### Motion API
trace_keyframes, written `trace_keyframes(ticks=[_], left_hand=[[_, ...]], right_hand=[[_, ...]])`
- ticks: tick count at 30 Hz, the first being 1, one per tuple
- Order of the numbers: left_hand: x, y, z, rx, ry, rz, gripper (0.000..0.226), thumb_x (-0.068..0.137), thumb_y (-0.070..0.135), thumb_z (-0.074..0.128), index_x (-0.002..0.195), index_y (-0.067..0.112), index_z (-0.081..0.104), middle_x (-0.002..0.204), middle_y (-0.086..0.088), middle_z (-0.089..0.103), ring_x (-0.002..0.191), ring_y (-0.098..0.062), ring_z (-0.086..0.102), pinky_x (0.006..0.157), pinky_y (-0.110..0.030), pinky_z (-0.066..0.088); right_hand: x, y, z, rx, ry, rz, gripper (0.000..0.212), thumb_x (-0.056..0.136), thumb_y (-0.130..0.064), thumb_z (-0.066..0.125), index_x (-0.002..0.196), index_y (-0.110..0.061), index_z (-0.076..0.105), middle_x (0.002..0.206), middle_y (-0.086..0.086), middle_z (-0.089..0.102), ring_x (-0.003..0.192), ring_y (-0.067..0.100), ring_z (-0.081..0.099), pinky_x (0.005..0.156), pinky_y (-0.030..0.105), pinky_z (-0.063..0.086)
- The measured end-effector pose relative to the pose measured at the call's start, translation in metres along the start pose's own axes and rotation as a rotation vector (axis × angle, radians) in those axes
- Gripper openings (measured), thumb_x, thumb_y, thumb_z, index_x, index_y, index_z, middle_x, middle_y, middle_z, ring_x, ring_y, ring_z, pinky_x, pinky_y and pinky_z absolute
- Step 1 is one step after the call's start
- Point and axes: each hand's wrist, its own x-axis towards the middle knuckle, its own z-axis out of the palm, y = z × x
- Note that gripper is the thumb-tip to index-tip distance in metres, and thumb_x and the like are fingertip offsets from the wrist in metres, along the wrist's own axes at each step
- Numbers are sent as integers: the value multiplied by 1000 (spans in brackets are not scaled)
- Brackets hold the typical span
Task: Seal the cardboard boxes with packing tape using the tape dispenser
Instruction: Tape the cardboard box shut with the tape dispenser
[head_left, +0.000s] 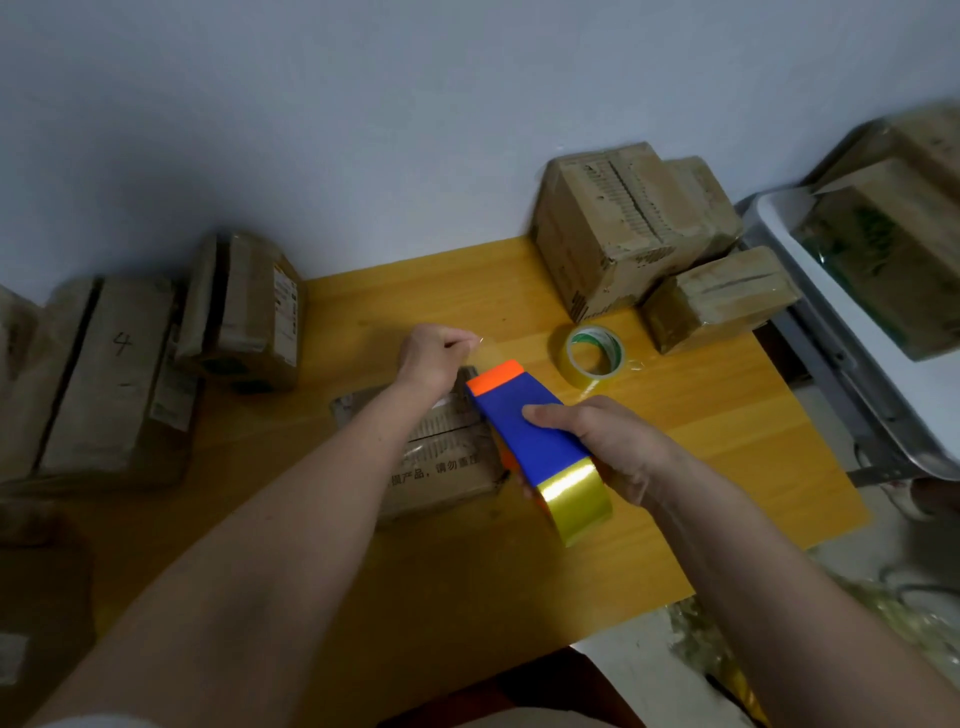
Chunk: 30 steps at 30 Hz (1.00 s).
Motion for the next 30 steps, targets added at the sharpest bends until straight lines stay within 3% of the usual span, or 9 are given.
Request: trace_keyframes(ticks=[7,11,12,14,15,17,20,23,30], left_hand=[[3,-12,-5,83,-81,-36,14,92,21,65,99,16,77,114,-2,71,108,-19,63,97,-39,50],[8,-17,-3,134,-103,-72,14,89,27,69,101,26,75,129,-6,62,120,-23,56,102,-40,47],[9,-13,-5,187,-104,-113,32,87,32,71,117,21,69,139,-8,53,129,-25,48,106,-41,42],[4,-5,-13,322,-48,-248,83,85,40,71,151,13,28,156,-8,24,143,-27,25,115,-43,30],[-1,-1,-18,364,34,-229,91,86,36,70,154,13,14,159,-8,17,145,-27,20,116,-42,27],[-18,0,-27,483,119,74,70,94,13,57,153,18,20,157,-6,25,144,-25,23,117,-39,22],[-45,-17,-32,735,-192,472,79,88,-11,48,152,28,22,158,6,23,147,-14,14,119,-35,-1],[-46,-36,-33,875,-339,446,87,90,0,49,154,33,0,161,15,3,148,-6,-1,120,-42,-10],[-54,-27,-33,976,-417,371,77,93,22,39,153,37,-8,157,22,-16,147,-13,-19,117,-55,-12]], right_hand=[[3,-6,11,7,-15,8,48,87,-26,66,114,12,55,92,31,69,69,35,68,62,37,57],[8,-7,13,8,16,40,51,86,-28,68,117,9,52,92,29,70,69,35,69,60,36,57],[8,-8,13,12,16,43,51,86,-28,69,117,8,52,92,28,70,70,35,69,60,37,57],[8,-8,12,13,12,46,51,85,-28,69,117,8,52,92,28,70,70,35,69,61,38,58],[9,-8,12,13,9,45,52,85,-28,69,117,8,52,92,28,70,70,35,69,60,37,57],[10,-7,12,22,-3,43,53,84,-28,70,118,9,52,93,29,69,69,35,69,58,37,56],[10,-5,10,46,1,41,53,82,-26,72,116,10,53,92,29,69,66,35,68,56,37,57],[8,-3,8,53,-7,25,50,83,-26,70,114,10,55,91,30,69,65,34,68,58,37,58],[4,10,11,-20,40,-26,47,85,-33,70,108,8,60,89,25,72,77,37,70,73,42,58]])
